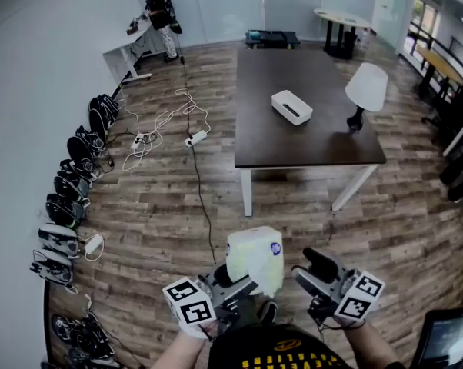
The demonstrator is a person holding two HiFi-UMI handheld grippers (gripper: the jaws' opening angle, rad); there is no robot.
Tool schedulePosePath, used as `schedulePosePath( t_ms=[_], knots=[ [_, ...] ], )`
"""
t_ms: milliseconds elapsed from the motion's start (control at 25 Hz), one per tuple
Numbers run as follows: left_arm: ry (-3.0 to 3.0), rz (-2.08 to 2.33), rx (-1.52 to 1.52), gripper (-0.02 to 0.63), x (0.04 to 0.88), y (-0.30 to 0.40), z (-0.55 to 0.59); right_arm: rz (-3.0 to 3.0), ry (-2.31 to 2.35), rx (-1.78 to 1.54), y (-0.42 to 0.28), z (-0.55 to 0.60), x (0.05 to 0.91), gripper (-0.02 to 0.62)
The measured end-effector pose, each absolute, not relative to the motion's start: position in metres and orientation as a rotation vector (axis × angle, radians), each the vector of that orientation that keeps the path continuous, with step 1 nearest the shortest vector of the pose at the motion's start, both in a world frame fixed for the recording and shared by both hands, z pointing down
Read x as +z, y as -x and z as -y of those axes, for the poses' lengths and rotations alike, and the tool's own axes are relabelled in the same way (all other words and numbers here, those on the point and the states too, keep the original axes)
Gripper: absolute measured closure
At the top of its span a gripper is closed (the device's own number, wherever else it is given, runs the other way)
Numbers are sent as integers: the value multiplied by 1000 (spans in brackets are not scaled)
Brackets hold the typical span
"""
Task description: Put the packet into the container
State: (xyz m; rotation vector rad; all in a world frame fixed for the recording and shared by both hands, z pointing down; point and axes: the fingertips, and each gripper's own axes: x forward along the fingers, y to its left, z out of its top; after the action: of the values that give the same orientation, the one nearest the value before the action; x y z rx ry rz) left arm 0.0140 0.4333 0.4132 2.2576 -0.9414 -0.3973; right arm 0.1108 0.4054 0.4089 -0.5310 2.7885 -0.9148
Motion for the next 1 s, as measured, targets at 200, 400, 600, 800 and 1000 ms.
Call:
schedulePosePath(
  t_ms=[200, 400, 600, 800, 1000],
  knots=[
    [-2280, 851, -399, 331, 414, -13, -398, -2733, 446, -1079, -93, -370, 419, 243],
    [-2302, 740, -358, 331, 422, -7, -357, -2686, 430, -1150, -70, -334, 426, 219],
    [-2327, 642, -330, 331, 418, 13, -313, -2617, 471, -1197, -45, -289, 424, 219],
    [-2382, 500, -293, 332, 413, 37, -272, -2561, 501, -1222, -18, -244, 420, 221],
    [-2394, 377, -278, 332, 411, 54, -236, -2540, 537, -1216, 4, -206, 415, 220]
  ],
)
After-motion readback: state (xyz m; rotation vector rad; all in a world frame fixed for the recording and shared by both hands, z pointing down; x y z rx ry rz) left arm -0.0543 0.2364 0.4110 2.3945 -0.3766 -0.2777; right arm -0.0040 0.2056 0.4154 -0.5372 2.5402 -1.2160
